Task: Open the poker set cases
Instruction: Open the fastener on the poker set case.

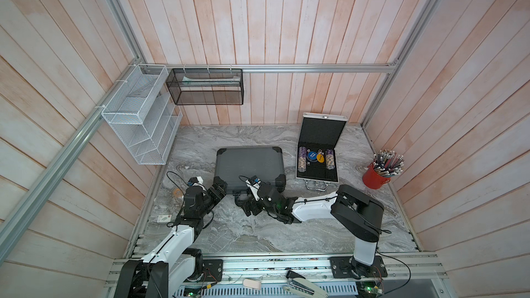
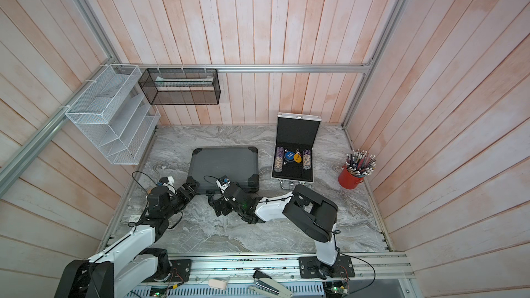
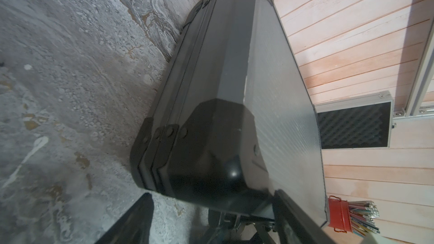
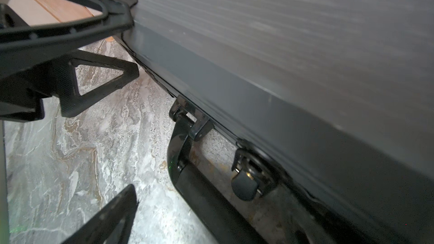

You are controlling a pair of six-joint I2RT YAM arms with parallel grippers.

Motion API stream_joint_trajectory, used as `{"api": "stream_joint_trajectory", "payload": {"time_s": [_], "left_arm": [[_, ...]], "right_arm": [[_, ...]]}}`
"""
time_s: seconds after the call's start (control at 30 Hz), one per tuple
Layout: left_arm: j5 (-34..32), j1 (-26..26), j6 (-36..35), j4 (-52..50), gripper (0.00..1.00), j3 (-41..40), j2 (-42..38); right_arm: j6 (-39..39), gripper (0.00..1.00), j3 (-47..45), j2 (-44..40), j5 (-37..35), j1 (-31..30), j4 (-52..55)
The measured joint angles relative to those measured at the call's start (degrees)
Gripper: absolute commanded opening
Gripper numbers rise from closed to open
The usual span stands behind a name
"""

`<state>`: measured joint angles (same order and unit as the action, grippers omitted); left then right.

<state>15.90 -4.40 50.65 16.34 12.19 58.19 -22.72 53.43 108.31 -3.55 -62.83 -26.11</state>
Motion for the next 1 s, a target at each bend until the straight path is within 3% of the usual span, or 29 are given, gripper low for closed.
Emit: {"api": "stream_joint_trajectory", "payload": {"time_s": [0.37, 0.63, 1.0], "left_arm": [[0.24, 0.02, 0.59, 0.96, 0.82, -0.37, 0.24], [0.63, 0.35, 1.05, 1.22, 0.82, -0.48, 0.24], [0.63, 0.48, 1.03, 1.16, 0.82, -0.57, -0.09]], "right_arm": [[3.41, 0.89, 0.02, 0.00, 0.35, -1.03, 0.02], [4.50, 0.91, -1.88, -3.08, 2.78, -3.80, -1.99], [3.65, 0.98, -6.45, -11.30, -5.31, -2.97, -2.84]]}}
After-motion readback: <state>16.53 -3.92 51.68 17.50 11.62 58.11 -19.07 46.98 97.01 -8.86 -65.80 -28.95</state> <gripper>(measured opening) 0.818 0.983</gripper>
